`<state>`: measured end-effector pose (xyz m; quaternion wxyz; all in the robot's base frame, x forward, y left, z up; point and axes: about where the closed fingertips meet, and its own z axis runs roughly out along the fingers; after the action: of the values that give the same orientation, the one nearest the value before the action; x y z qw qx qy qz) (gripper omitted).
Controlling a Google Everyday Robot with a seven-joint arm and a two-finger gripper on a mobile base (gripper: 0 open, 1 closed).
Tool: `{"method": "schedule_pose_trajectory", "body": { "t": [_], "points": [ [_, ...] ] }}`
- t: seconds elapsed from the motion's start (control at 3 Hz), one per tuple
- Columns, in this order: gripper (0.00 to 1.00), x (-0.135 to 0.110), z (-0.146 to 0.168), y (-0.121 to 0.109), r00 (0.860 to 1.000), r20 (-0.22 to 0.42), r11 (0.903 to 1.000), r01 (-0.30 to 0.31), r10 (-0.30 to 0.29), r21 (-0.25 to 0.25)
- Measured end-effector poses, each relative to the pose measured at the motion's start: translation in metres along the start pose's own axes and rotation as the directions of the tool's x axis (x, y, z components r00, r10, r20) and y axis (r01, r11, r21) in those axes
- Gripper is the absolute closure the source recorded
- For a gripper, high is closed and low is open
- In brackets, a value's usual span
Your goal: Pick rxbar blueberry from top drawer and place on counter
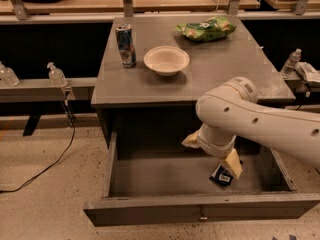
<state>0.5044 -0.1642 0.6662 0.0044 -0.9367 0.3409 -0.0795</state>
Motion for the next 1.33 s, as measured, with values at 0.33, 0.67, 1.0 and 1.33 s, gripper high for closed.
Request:
{"method": "schedule_pose_trajectory", "body": {
  "t": [0.33, 0.67, 1.0, 1.33],
  "points": [
    [0.00, 0.012, 0.015, 0.014, 0.997, 0.027, 0.9964, -0.068, 0.069, -0.050],
    [0.00, 0.018, 0.023, 0.021, 0.995, 0.064, 0.9967, -0.076, 0.078, -0.028],
    [0.00, 0.024, 0.041, 0.028, 0.997, 0.061, 0.9992, -0.039, 0.038, 0.002],
    [0.00, 0.030, 0.055, 0.036, 0.997, 0.065, 0.9994, -0.033, 0.033, 0.001]
  ]
}}
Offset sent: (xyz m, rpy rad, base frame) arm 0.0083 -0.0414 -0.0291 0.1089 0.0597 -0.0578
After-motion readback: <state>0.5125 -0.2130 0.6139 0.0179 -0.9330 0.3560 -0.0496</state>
